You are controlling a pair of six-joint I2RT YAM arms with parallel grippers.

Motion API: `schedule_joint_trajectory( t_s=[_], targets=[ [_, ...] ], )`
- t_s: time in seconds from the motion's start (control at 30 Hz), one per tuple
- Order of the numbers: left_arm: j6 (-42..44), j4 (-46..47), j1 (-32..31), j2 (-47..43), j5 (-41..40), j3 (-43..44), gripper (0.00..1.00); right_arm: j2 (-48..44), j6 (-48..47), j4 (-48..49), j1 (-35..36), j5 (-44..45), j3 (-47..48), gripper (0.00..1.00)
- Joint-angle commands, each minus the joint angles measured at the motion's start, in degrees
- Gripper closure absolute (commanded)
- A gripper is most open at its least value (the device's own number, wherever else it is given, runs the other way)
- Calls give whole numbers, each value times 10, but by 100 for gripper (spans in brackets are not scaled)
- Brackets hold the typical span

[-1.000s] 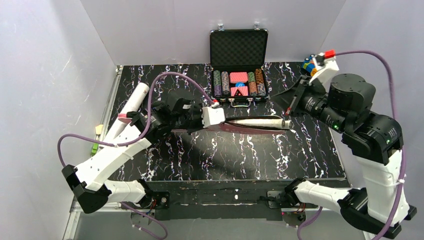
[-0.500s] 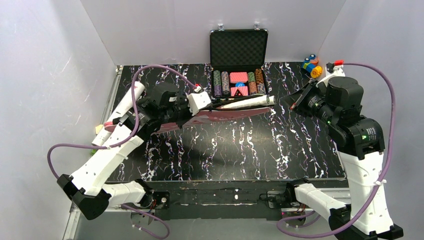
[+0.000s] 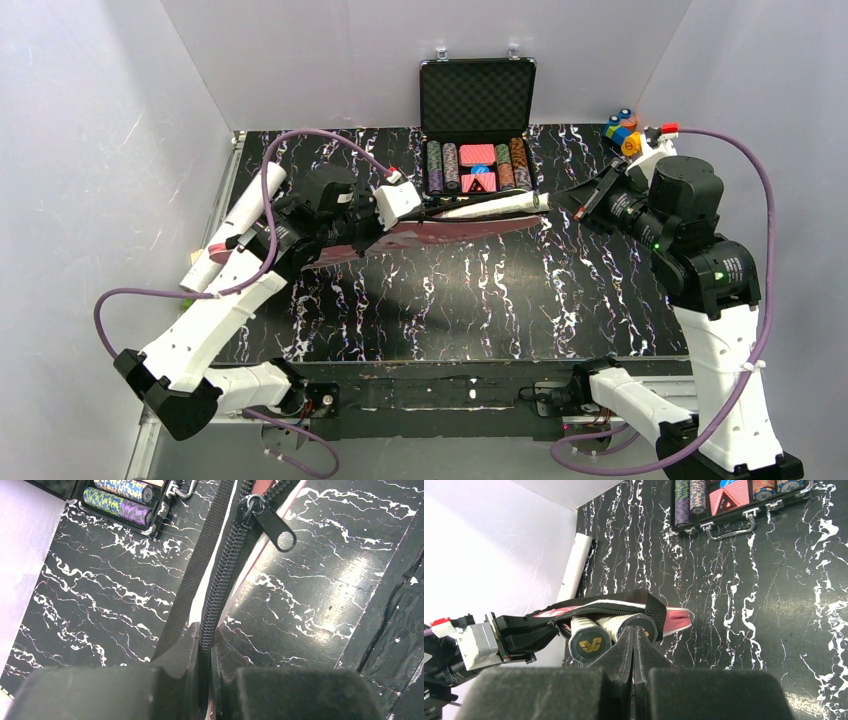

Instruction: Pack up the badminton gear

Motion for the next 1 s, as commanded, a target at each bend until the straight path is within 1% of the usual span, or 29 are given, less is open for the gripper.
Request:
schedule_joint_trajectory(
  t_s=[0.0, 0.23, 0.47, 0.77, 0.87, 0.97],
  targets=[
    [-14, 42, 3, -9, 18, 28, 100, -19, 15, 35, -3, -36, -20, 99],
    [-17, 43, 5, -4, 23, 38, 100, -32, 38, 48, -3, -62, -60, 99],
    [-22, 45, 5, 12, 47, 56, 100, -41, 77, 89, -2, -105, -121, 99],
    [-30, 45, 5, 40, 68, 93, 100, -34, 74, 98, 1, -111, -156, 99],
    [-29, 46, 5, 42, 67, 97, 100, -23, 57, 76, 3, -97, -153, 99],
    [-24, 45, 5, 38, 66, 91, 100, -22, 16, 22, 2, -37, -110, 99]
  ],
)
